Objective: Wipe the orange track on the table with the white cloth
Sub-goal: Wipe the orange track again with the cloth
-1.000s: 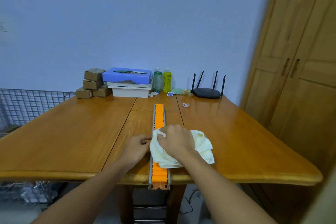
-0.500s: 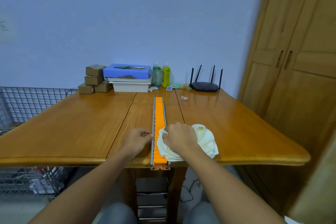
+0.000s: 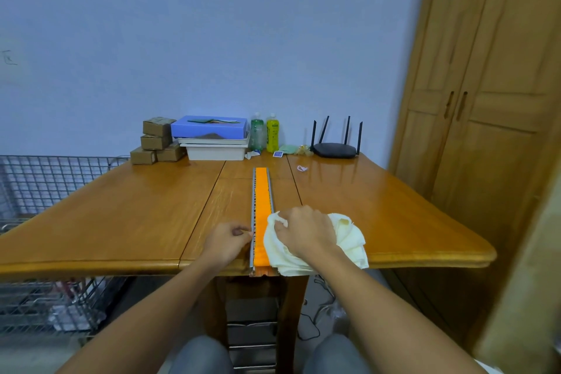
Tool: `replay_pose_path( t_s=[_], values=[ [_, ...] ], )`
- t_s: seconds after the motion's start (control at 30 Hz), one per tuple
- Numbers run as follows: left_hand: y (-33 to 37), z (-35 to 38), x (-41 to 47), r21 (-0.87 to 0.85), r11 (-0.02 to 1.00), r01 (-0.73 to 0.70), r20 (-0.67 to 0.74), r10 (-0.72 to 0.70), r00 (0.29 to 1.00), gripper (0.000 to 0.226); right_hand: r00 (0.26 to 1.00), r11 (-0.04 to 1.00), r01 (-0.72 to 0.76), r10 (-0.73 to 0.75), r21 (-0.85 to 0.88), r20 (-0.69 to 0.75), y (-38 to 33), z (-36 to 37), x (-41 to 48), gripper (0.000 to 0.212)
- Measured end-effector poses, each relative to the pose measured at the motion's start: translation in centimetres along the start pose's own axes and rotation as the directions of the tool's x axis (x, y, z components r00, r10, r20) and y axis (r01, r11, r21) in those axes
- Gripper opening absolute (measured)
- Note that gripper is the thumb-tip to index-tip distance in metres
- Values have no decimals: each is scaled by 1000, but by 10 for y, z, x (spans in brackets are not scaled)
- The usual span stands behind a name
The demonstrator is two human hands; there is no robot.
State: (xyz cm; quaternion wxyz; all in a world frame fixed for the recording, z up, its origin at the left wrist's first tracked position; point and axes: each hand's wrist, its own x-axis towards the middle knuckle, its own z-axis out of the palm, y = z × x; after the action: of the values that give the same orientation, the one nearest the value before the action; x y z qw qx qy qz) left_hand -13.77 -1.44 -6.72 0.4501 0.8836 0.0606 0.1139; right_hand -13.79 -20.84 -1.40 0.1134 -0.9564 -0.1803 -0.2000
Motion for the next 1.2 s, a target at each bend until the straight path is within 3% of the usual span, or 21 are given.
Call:
replay_pose_path(
  t_s=[0.27, 0.47, 0.9, 1.2],
  values=[
    [-4, -6, -18, -82, 995, -54, 40, 57, 998, 24, 991, 992, 124, -124, 9, 38, -34, 7, -24, 37],
    [-1, -1, -25, 57, 994, -97, -15, 98, 995, 32, 989, 987, 148, -149, -60, -4, -28, 9, -30, 37],
    [-5, 3, -18, 57, 995, -77, -50, 80, 996, 33, 989, 999, 34, -32, -12, 146, 10, -1, -25, 45],
    [-2, -2, 2, -9, 994, -109, -50, 109, 993, 32, 995, 996, -81, 78, 41, 60, 39, 6, -7, 40]
  ],
)
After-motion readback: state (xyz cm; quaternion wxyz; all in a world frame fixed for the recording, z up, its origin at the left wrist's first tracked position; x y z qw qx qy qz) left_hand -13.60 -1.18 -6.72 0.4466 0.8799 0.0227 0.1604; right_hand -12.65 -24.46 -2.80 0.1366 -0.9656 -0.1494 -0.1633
